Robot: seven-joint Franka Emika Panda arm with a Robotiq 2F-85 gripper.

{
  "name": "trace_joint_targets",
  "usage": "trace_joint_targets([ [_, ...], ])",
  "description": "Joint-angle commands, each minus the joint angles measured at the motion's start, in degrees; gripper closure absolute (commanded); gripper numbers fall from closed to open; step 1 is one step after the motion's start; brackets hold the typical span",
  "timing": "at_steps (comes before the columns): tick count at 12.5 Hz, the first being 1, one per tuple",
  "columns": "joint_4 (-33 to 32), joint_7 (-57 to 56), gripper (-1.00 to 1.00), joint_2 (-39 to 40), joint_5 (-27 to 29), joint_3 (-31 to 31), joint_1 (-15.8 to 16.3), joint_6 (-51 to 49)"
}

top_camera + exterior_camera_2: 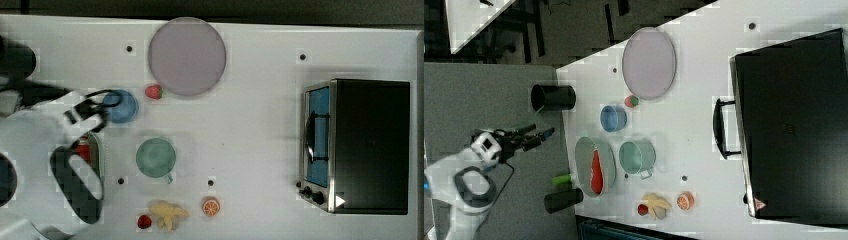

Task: Pick Ketchup from the table and place it in strainer.

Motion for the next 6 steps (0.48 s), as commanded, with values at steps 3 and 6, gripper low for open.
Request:
trace_joint_targets([
  [3,7.44,-1.0,-1.0,-2.99,0.93,-13.64,-6.7,-22.29],
  [6,13.48,-4.31,-1.0,-3.58,1.88,-20.35,-6.72,-32.36],
])
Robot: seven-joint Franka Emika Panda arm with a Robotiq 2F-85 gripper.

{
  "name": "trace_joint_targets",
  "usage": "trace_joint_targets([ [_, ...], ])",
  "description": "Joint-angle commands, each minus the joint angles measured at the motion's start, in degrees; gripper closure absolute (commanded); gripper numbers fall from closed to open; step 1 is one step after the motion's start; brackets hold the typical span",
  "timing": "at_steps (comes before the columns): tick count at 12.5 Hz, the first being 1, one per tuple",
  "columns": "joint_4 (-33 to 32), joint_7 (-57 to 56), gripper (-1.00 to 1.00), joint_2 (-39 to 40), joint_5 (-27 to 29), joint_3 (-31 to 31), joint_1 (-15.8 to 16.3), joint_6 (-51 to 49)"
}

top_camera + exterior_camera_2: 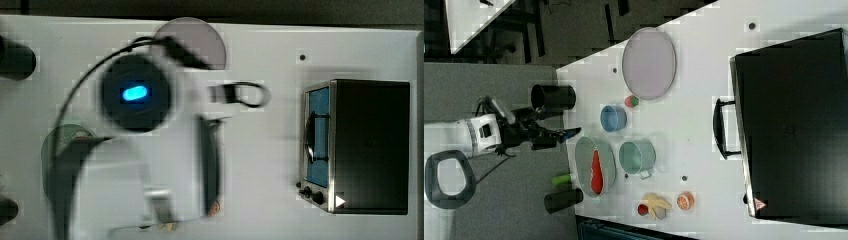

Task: Pick Ketchup from the table and place it in strainer.

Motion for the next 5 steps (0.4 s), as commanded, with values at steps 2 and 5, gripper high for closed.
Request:
trace_joint_targets([
  [2,5.73,-5.03,-1.0,-0.38,3.1,-5.24,-1.35,-6.37],
  [5,7.28,-3.14,-1.0,-0.41,3.36,-7.35,-1.35,-11.41],
])
